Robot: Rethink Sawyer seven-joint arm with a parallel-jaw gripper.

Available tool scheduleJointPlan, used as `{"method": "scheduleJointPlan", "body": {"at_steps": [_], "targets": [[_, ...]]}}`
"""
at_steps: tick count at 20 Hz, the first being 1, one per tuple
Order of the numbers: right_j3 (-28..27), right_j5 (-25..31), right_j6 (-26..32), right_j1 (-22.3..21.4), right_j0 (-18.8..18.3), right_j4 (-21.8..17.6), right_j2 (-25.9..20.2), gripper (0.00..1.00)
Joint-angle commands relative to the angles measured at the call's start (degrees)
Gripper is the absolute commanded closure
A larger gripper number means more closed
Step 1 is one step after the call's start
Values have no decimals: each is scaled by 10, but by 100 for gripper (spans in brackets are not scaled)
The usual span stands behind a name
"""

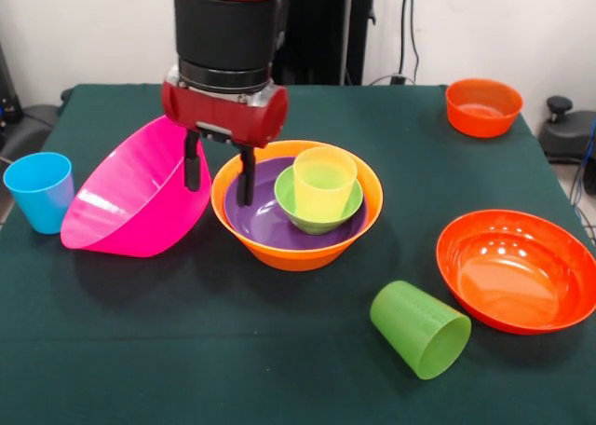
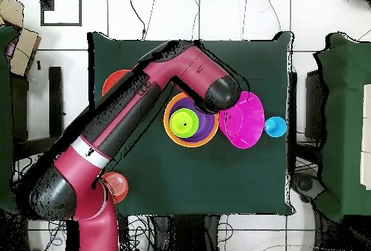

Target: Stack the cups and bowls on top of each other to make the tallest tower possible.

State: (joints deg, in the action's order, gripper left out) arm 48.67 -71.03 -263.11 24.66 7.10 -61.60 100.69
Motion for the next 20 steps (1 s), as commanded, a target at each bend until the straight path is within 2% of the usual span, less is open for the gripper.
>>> {"method": "scheduleJointPlan", "body": {"at_steps": [1, 8, 19, 20], "targets": [[-56, 10, -26, -14, -29, -16, -62, 0], [-61, -17, -54, -34, -26, -31, -58, 0], [-59, 14, -63, -24, -17, -29, -67, 0], [-50, -15, -70, -12, -23, -19, -49, 0]]}}
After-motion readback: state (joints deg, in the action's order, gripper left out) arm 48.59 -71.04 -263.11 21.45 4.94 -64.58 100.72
